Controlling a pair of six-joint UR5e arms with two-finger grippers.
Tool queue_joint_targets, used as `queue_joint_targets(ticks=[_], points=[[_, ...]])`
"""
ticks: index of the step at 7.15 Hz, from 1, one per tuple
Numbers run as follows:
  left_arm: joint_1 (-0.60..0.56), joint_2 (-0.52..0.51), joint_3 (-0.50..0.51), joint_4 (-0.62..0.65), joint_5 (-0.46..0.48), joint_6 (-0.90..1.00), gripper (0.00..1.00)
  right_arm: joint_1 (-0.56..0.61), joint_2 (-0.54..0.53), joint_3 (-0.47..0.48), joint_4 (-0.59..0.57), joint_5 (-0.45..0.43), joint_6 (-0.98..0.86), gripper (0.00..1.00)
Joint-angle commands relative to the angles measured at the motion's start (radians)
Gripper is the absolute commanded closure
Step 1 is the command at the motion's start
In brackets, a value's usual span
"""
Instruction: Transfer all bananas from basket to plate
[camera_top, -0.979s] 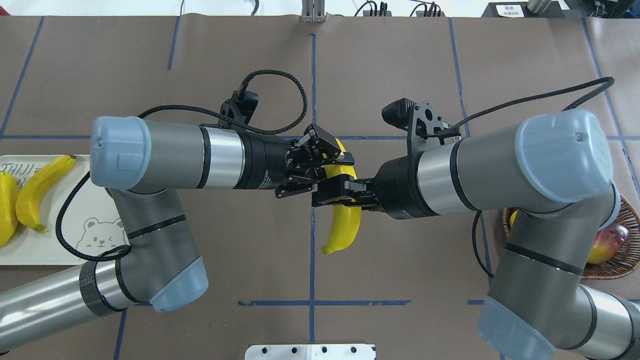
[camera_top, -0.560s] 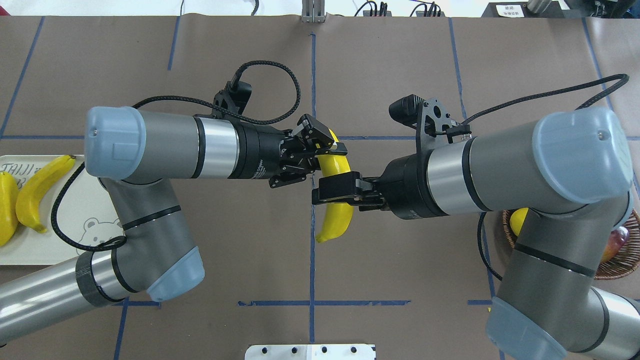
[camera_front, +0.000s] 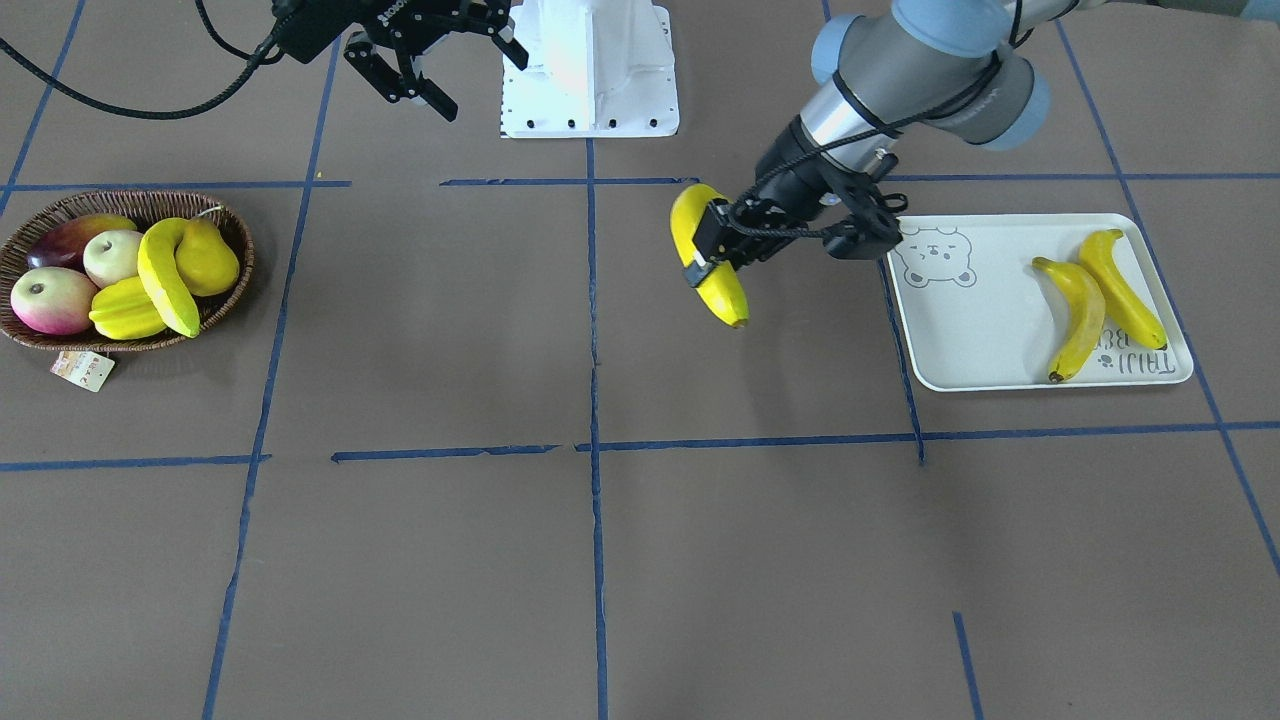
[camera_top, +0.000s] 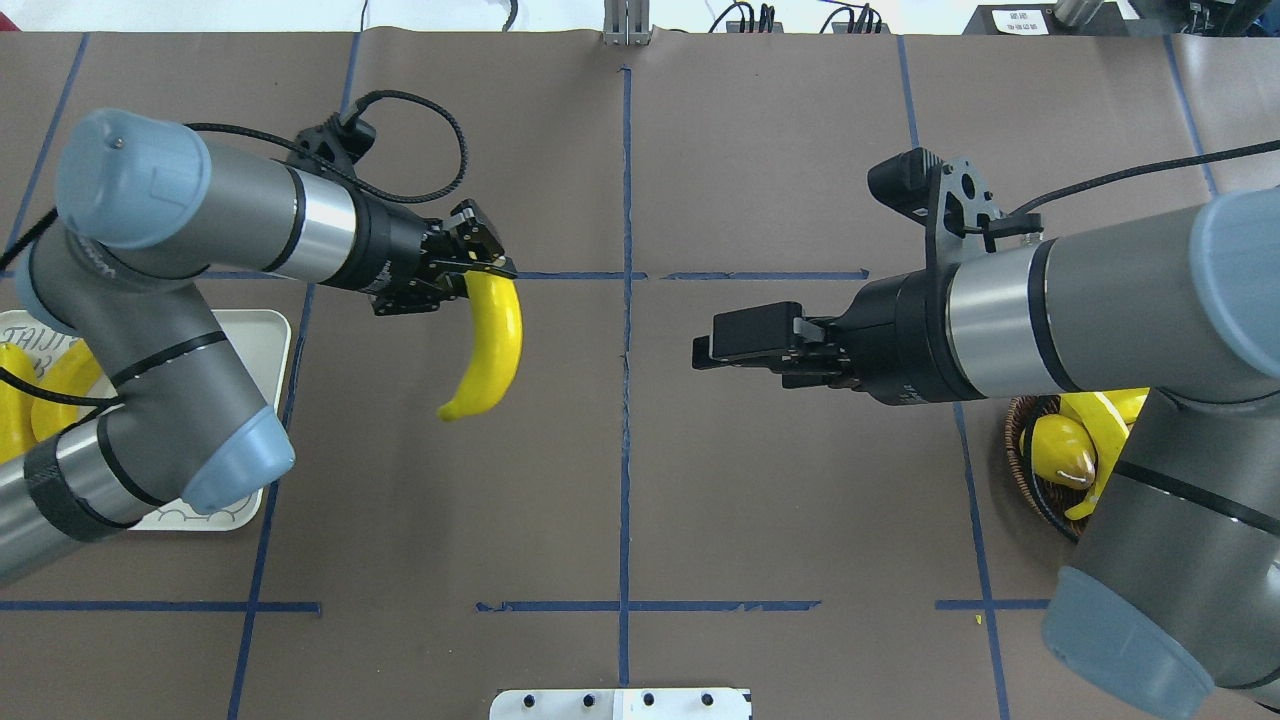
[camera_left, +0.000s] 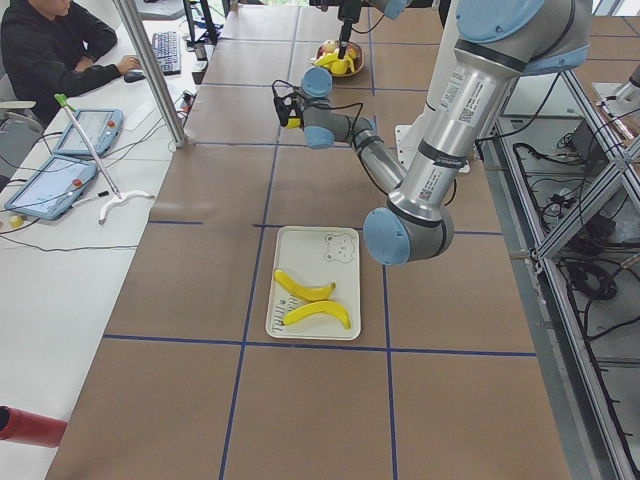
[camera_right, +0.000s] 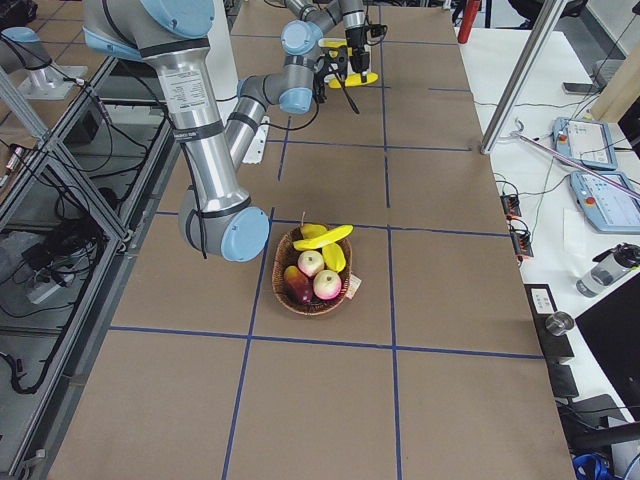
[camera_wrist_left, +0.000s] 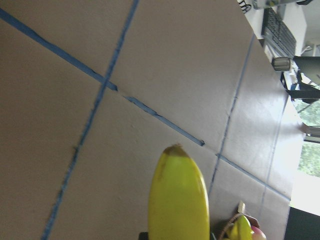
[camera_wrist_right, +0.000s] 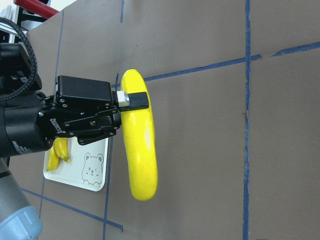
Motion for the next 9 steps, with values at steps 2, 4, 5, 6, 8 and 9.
queue_joint_targets(ticks=[2, 4, 5, 6, 8, 9], points=[[-0.116, 0.296, -0.018, 0.083, 0.009, 0.311, 1.0, 0.039, -0.037, 0.002, 0.001, 0.0, -0.001, 0.0], [-0.136, 0.408, -0.004, 0.077, 0.063, 0.448, 1.0, 0.076, -0.132, 0.011, 0.002, 0.008, -0.007, 0.0], [-0.136, 0.446, 0.005, 0.071, 0.095, 0.474, 1.0, 0.093, -0.165, 0.013, 0.004, 0.008, -0.01, 0.0], [-0.133, 0.479, 0.018, 0.069, 0.095, 0.477, 1.0, 0.096, -0.169, 0.008, 0.002, 0.007, -0.01, 0.0], [-0.124, 0.493, 0.027, 0.052, 0.101, 0.476, 1.0, 0.099, -0.185, 0.005, 0.002, 0.007, -0.01, 0.0], [-0.107, 0.496, 0.027, 0.054, 0.097, 0.477, 1.0, 0.099, -0.194, 0.005, 0.002, 0.007, -0.01, 0.0]])
